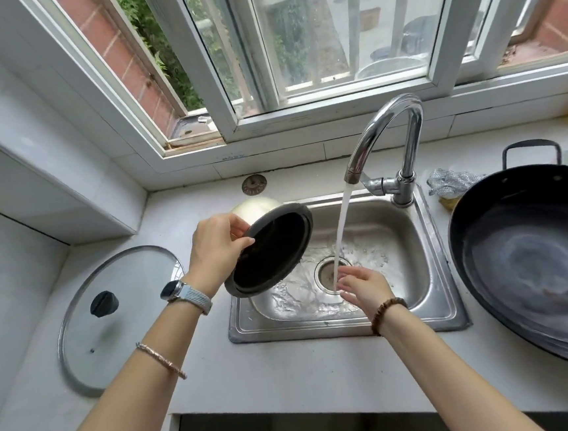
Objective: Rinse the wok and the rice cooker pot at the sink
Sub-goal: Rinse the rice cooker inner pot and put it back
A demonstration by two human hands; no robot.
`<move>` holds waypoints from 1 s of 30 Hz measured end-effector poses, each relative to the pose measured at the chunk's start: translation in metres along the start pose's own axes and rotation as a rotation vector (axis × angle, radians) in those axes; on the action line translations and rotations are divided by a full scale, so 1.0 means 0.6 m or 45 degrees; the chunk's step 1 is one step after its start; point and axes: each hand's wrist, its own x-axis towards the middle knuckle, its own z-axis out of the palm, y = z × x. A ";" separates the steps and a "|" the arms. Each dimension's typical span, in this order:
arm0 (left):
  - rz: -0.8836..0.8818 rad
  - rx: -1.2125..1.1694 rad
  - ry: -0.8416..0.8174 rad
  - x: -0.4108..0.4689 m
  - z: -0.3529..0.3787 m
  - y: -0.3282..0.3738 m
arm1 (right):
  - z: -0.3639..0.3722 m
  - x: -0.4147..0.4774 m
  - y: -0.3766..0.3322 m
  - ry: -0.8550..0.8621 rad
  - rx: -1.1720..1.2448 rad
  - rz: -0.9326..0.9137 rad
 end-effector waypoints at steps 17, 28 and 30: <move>0.296 -0.019 0.198 -0.112 -0.040 -0.060 | 0.028 -0.029 -0.036 0.013 -0.167 -0.296; 0.445 0.026 0.126 -0.146 -0.016 -0.087 | 0.042 -0.058 -0.057 -0.087 0.141 -0.049; 0.470 0.039 0.099 -0.149 -0.010 -0.087 | 0.038 -0.059 -0.058 -0.121 0.199 0.059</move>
